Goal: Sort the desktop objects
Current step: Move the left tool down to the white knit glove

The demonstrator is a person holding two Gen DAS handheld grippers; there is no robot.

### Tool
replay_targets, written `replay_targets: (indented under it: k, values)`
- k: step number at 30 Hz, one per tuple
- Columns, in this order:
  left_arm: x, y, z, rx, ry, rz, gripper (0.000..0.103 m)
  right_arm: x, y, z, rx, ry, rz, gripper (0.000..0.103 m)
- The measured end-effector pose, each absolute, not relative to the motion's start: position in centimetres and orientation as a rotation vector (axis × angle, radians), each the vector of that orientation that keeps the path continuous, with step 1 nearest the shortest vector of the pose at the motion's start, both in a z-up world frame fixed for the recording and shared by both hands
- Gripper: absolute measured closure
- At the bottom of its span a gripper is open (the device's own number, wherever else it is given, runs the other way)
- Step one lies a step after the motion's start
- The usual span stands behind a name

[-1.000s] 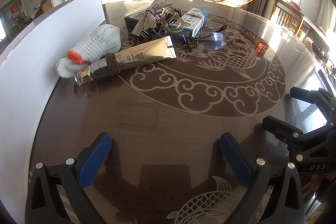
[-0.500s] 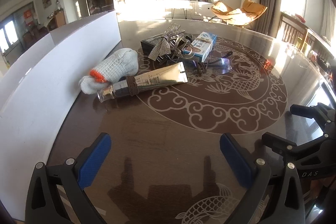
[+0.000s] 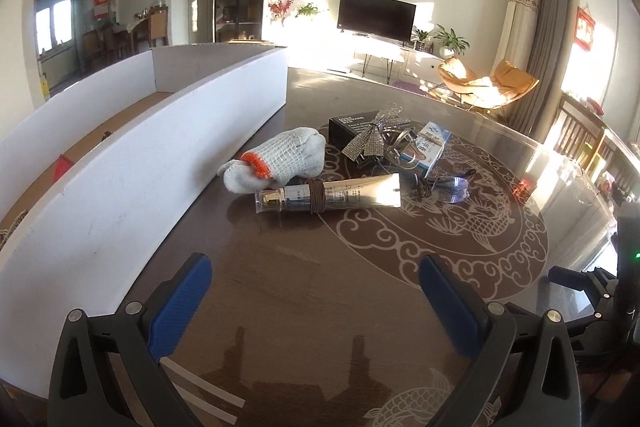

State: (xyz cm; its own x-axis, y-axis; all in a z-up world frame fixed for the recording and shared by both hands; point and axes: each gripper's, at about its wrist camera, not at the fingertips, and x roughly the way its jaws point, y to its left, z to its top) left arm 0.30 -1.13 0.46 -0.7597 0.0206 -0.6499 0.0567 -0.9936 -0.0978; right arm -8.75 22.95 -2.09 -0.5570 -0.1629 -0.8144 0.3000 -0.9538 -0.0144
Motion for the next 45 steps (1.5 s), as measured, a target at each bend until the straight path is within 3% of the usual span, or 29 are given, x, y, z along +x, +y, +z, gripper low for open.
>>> replay_targets:
  k: [9, 14, 25, 34, 45]
  values:
    - [-1.5, 0.2, 2.0, 1.025, 0.056, -2.995, 0.0, -8.7, 23.0, -2.1, 1.312, 0.22, -2.552, 0.0]
    - [-8.1, -1.9, 2.8, 1.057, 0.153, -2.933, 0.0, -8.7, 23.0, -2.1, 1.311, 0.22, -2.552, 0.0]
    - [-16.1, -4.1, -4.2, 1.408, 0.255, -2.733, 0.0, -8.8, 22.9, -2.1, 1.311, 0.22, -2.552, 0.0]
    - [-14.8, 0.3, -4.7, 1.53, -0.039, -2.83, 0.0, -8.7, 22.9, -2.1, 1.312, 0.22, -2.552, 0.0]
    - [-7.5, 3.9, -4.3, 1.588, -0.123, -2.96, 0.0, -8.7, 22.9, -2.1, 1.312, 0.22, -2.552, 0.0]
